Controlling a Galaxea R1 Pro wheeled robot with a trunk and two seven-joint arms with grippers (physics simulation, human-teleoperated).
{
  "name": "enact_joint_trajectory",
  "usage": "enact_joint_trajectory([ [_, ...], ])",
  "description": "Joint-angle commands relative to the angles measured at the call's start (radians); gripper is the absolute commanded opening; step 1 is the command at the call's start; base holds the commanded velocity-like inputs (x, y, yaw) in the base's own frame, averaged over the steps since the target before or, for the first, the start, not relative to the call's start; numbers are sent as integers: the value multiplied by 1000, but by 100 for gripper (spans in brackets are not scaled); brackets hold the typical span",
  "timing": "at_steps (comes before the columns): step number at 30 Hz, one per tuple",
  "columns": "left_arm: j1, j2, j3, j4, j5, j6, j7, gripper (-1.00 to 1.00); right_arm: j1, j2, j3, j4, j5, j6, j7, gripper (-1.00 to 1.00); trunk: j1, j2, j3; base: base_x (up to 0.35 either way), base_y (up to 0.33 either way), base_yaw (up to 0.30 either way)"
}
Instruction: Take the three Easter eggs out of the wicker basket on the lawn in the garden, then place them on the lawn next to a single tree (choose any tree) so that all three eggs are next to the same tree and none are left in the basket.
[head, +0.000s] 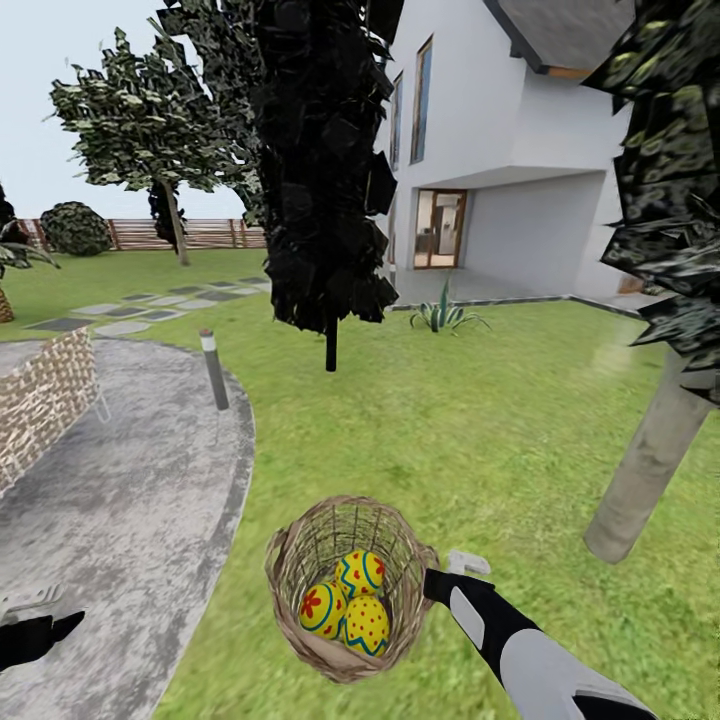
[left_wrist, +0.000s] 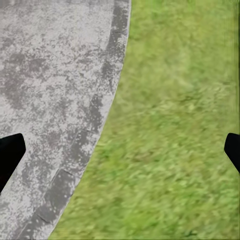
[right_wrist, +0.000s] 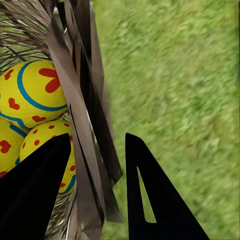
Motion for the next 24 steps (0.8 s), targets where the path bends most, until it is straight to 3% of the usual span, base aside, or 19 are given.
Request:
enact_joint_trajectory([
  [1,-1,0,2,0,5,7,-2,100,-1,1,-4,-3,-13,4,-4,-100,1,-2,-1,264,207,-242],
  [13,-1,0,1,-1,5,7,-2,100,-1,-2,-5,-3,-13,4,-4,-100,1,-2,3,263,210,-234],
  [24,-1,0,1,-1,5,7,-2,100,-1,-1,-5,-3,-13,4,-4,-100,1,-2,4,261,215,-18],
])
